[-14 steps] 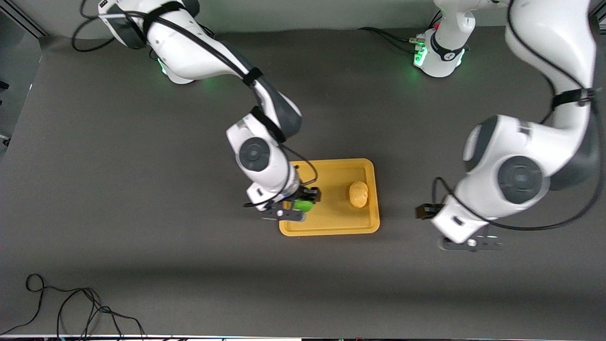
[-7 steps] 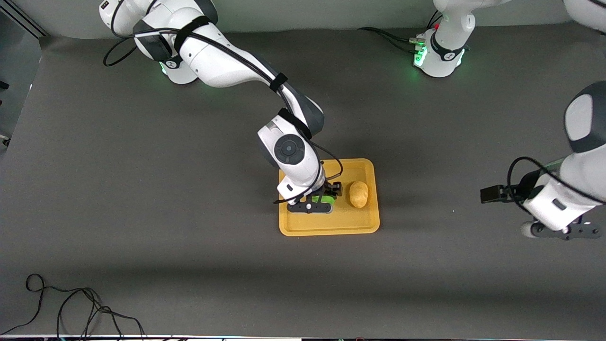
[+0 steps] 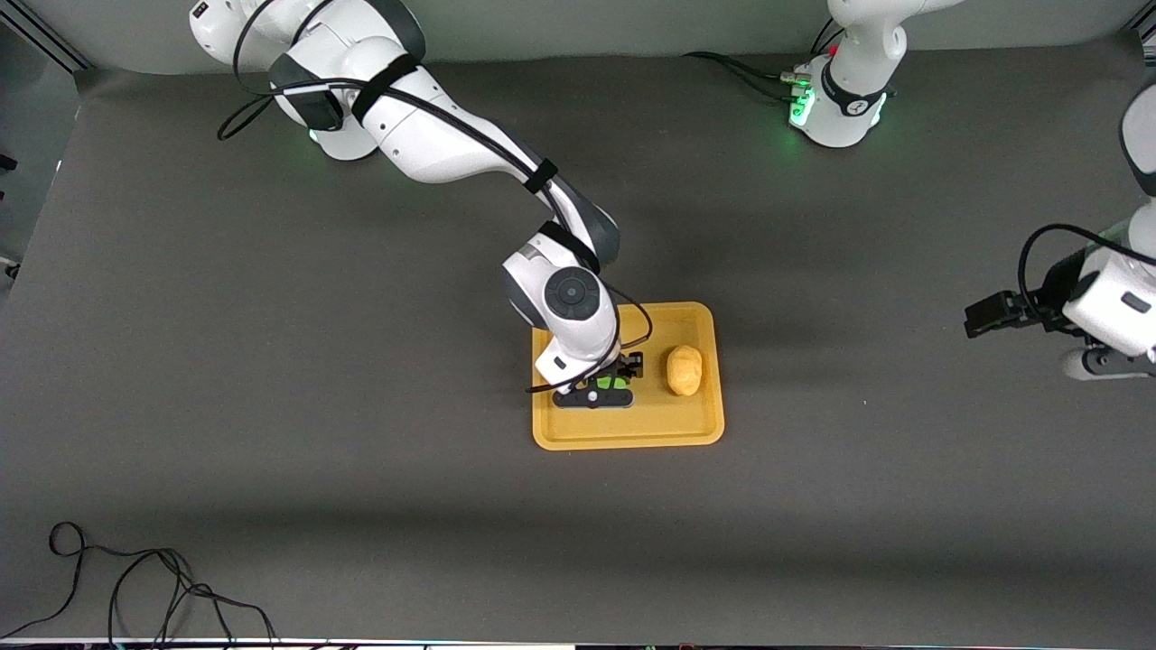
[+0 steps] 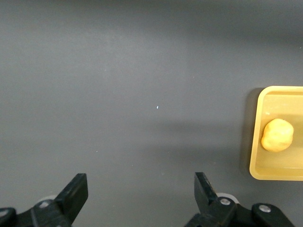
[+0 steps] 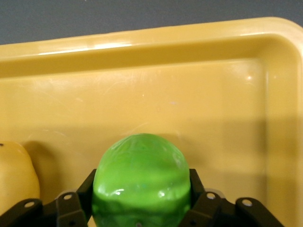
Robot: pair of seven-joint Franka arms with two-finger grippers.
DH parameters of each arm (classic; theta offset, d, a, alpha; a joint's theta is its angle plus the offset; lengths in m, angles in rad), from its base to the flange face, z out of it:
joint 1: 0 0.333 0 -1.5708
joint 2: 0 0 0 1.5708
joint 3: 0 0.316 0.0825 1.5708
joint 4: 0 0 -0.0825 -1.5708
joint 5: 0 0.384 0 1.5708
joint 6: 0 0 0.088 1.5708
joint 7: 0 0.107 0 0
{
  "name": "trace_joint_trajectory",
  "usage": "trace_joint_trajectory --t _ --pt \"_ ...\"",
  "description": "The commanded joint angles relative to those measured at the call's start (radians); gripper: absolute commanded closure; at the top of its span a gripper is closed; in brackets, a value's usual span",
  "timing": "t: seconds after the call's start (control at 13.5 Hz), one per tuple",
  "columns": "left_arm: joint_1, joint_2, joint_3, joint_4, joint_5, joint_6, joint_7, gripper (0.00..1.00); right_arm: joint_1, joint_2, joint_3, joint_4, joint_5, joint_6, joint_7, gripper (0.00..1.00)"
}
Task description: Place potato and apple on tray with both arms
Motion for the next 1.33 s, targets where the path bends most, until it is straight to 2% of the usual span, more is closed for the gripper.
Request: trace_joint_trajectory --t 0.0,0.07,0.3,0.74,0.81,1.11,1.26 --pt "0.001 -0.129 -0.001 -0.106 -0.017 -0.015 0.016 0.00 0.023 0.004 -0.012 0.015 -0.023 -0.005 0.059 0.61" --pt "-0.006 -0.154 -0.001 -0.106 -0.015 -0.071 0.022 0.00 0.023 0.005 -0.012 0.015 -0.023 -0.004 0.059 0.60" --pt "-0.006 -0.168 -0.001 -0.101 -0.018 -0.086 0.027 0.00 0.020 0.007 -0.012 0.013 -0.020 -0.002 0.060 0.57" --pt "-0.008 -0.174 0.002 -0.103 -0.018 -0.008 0.091 0.00 0.020 0.005 -0.012 -0.011 -0.022 -0.004 0.062 0.56" --pt "-0.008 -0.177 0.002 -0.103 -0.018 -0.006 0.090 0.00 0.016 0.005 -0.012 -0.011 -0.022 -0.002 0.062 0.52" --pt "0.004 -0.166 0.002 -0.084 -0.041 -0.041 0.120 0.00 0.010 -0.005 -0.012 -0.008 -0.020 -0.002 0.060 0.01" --pt "0.009 -0.166 0.002 -0.084 -0.049 -0.040 0.131 0.00 0.009 -0.010 -0.013 -0.003 -0.020 -0.003 0.059 0.00"
